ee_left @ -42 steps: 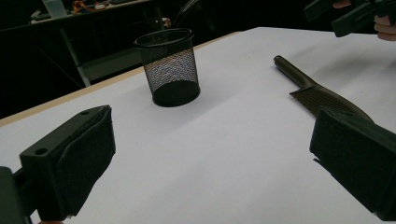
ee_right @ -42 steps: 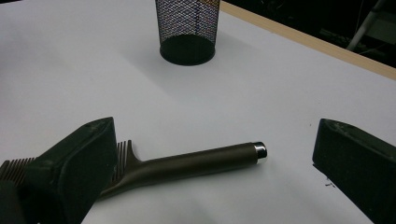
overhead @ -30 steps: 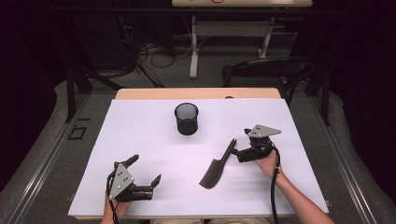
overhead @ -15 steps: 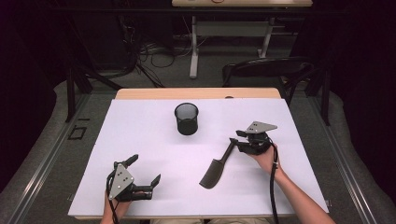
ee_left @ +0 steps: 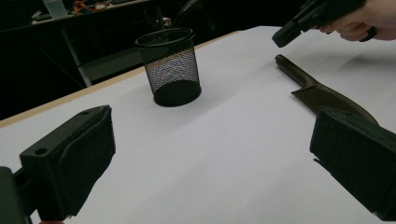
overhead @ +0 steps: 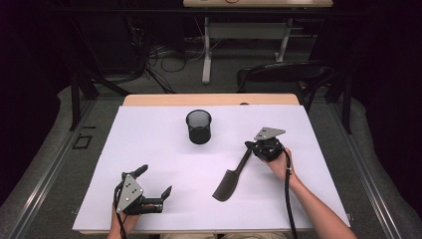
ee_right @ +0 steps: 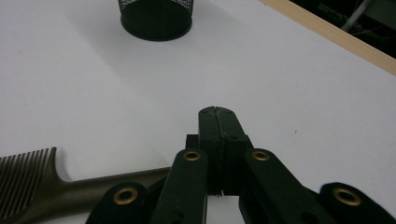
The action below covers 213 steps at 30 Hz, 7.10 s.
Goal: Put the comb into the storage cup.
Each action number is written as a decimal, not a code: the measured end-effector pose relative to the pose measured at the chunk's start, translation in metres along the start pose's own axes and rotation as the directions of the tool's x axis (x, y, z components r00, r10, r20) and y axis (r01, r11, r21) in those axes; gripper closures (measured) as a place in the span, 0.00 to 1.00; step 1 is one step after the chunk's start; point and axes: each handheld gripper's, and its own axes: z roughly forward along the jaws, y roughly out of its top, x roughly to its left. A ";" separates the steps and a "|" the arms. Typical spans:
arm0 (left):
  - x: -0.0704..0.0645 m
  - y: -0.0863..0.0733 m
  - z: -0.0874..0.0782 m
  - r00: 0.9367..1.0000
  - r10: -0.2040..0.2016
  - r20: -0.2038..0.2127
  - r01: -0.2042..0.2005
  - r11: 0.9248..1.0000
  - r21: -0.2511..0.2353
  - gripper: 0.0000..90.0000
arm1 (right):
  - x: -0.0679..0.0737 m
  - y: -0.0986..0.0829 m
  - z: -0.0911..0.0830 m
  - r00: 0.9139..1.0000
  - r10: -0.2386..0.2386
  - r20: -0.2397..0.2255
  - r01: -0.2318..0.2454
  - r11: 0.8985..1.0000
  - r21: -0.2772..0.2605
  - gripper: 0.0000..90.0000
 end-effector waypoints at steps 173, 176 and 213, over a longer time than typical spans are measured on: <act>0.000 0.000 0.001 1.000 0.010 0.001 -0.010 1.000 0.008 0.00 | 0.032 -0.020 -0.025 0.982 0.154 -0.113 -0.100 0.920 0.380 1.00; 0.000 0.000 0.001 1.000 0.009 -0.001 -0.009 1.000 0.008 0.00 | 0.033 -0.021 -0.024 0.980 0.154 -0.124 -0.100 0.926 0.364 1.00; 0.000 0.001 0.001 1.000 0.014 0.001 -0.014 1.000 0.009 0.00 | 0.027 -0.002 -0.046 0.986 0.114 -0.122 -0.071 0.948 0.312 0.15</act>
